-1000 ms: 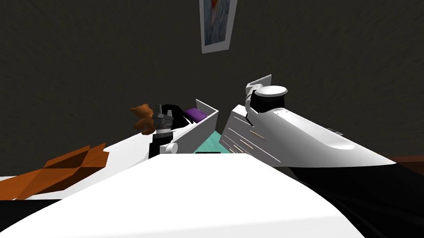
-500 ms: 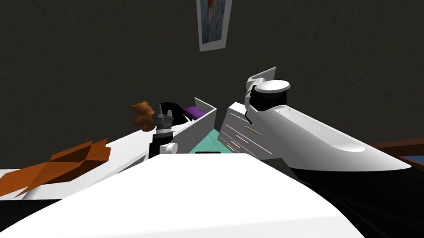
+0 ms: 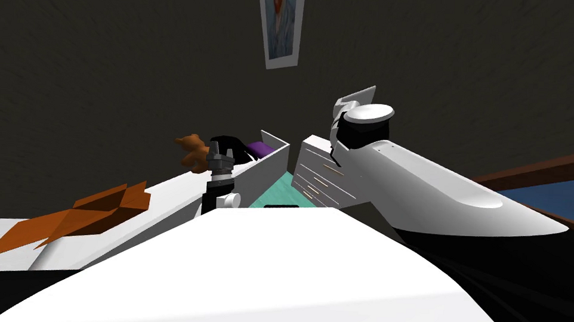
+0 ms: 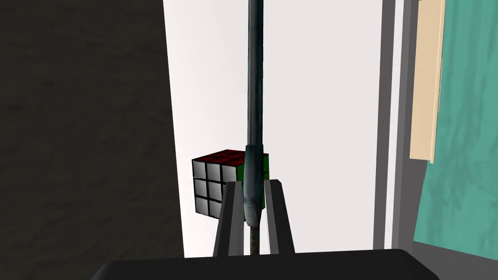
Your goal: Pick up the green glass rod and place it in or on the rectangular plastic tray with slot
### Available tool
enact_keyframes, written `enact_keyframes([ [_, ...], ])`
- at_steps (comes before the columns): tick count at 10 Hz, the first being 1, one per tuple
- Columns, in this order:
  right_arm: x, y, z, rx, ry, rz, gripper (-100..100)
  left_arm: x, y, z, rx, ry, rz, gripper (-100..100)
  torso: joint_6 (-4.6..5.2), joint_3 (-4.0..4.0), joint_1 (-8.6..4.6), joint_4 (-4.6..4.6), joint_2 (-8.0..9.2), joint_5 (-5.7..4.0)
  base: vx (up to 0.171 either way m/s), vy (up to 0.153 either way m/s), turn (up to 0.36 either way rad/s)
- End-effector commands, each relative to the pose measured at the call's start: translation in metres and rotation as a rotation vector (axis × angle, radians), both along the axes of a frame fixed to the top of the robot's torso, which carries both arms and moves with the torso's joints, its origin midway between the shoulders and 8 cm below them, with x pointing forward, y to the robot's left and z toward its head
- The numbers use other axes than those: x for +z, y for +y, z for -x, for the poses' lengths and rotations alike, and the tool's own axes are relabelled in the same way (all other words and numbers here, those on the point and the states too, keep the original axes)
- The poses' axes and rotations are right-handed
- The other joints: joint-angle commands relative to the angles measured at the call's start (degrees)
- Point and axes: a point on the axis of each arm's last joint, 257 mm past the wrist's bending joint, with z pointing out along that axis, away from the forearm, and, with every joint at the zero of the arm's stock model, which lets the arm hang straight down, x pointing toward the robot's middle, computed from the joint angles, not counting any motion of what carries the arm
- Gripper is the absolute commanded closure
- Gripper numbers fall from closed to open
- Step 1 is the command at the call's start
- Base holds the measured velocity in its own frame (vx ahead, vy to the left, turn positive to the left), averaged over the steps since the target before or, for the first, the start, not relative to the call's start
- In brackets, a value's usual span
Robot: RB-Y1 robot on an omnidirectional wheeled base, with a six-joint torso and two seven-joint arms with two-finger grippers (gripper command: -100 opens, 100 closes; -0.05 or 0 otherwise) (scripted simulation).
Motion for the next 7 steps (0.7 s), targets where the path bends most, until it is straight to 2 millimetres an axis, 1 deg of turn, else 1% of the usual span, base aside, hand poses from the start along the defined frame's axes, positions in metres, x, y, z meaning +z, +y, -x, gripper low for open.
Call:
enact_keyframes([
  [1, 0.006, 0.005, -0.014, 0.018, -0.061, -0.003, 100, 0.000, 0.000, 0.000, 0.000, 0.000, 0.000, 0, 0.00, 0.00, 0.00, 0.00, 0.00, 0.00, -0.152, -0.111, -0.017],
  [4, 0.012, 0.012, -0.038, 0.056, -0.160, -0.018, 100, 0.000, 0.000, 0.000, 0.000, 0.000, 0.000, 0, -0.02, 0.01, 0.02, 0.02, -0.01, 0.00, -0.148, -0.114, -0.018],
  [6, 0.014, 0.015, -0.054, 0.083, -0.220, -0.029, 100, 0.000, 0.000, 0.000, 0.000, 0.000, 0.000, 0, -0.03, -0.05, 0.05, 0.01, -0.13, 0.02, -0.109, -0.133, -0.013],
  [7, 0.016, 0.015, -0.055, 0.085, -0.225, -0.025, 100, 0.000, 0.000, 0.000, 0.000, 0.000, 0.000, 0, -0.04, -0.08, -0.06, 0.00, -0.18, 0.01, -0.087, -0.102, 0.008],
])
